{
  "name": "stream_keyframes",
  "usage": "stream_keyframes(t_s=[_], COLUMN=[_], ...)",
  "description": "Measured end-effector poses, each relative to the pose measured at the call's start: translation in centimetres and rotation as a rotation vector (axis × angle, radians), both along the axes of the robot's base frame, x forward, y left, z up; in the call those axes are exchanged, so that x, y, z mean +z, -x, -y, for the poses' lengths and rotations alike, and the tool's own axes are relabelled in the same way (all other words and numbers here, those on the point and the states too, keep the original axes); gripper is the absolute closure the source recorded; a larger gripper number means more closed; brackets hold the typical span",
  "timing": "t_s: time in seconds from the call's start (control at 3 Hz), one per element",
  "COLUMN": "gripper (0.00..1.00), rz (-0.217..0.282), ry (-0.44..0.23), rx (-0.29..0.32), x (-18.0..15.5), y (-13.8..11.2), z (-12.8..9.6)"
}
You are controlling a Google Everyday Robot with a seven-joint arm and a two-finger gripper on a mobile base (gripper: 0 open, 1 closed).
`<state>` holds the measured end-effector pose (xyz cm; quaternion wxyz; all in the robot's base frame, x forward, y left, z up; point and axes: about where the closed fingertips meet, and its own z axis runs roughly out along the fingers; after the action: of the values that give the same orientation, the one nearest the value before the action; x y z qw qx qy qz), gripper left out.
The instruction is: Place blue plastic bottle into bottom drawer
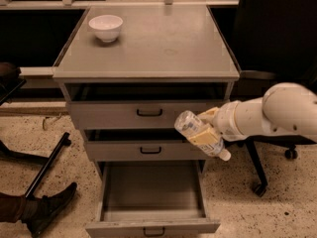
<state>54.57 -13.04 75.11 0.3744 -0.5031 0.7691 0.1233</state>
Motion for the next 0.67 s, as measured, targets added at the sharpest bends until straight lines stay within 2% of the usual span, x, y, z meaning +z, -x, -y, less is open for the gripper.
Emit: stream_keyframes(t_s=[0.33,0.67], gripper=[1.00,1.00], rz=[-0.064,-0.065], ry=[-0.018,-0.017], rx=[0.001,-0.004], x=[-4.46,-4.78], y=[-0.16,-0.20], z=[-0.10,-0.26])
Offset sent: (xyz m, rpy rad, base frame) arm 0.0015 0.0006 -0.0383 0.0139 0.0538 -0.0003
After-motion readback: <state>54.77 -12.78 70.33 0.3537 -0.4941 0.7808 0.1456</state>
